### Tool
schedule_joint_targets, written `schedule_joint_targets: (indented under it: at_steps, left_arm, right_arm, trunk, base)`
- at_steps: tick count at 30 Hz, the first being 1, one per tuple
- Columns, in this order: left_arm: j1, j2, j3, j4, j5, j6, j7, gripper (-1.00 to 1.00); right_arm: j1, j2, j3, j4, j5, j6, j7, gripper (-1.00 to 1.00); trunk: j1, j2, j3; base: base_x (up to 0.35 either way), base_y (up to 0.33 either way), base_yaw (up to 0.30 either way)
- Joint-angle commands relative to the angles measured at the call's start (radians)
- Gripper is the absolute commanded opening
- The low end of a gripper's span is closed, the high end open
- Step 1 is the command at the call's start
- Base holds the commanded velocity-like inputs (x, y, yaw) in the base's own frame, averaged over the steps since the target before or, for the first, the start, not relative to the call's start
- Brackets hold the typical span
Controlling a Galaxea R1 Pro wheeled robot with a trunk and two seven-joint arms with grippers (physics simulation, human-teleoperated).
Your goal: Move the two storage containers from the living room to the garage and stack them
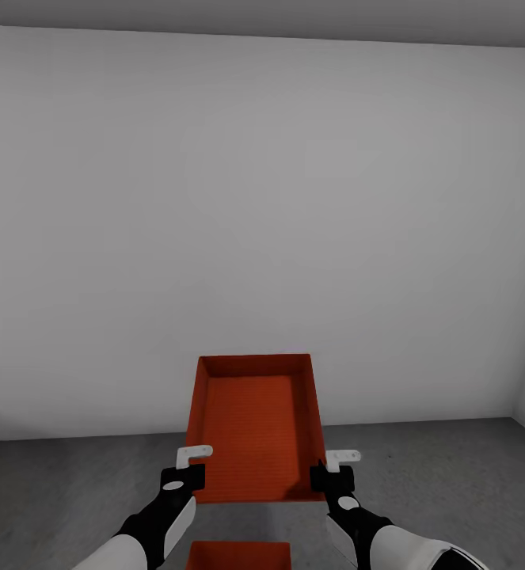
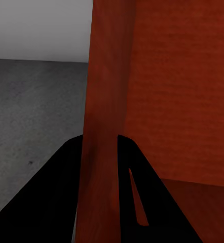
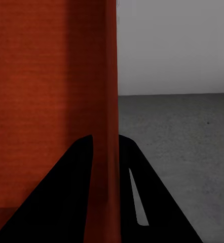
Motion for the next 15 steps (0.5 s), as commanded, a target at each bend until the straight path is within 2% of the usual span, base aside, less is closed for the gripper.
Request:
schedule_joint_targets:
  at_steps: [1,9,15]
  left_arm:
    - [-0.001,0.002,-0.003,-0.006,0.000,-0.027,0.009,-1.00]
    - [-0.001,0.003,-0.003,-0.006,-0.001,-0.027,0.009,-1.00]
    - [-0.001,0.002,-0.003,-0.006,-0.001,-0.027,0.009,-1.00]
  right_arm:
    - [0.000,0.000,-0.020,0.005,-0.011,-0.001,0.000,-1.00]
    - [0.000,0.000,-0.020,0.005,-0.011,-0.001,0.001,-1.00]
    - [0.000,0.000,-0.020,0.005,-0.011,-0.001,0.001,-1.00]
  trunk:
    - [0.000,-0.001,-0.002]
    - [0.000,-0.001,-0.002]
    - [0.000,-0.001,-0.002]
  base:
    - [0.000,0.171,0.000]
    - [0.000,0.182,0.000]
    - [0.000,0.280,0.000]
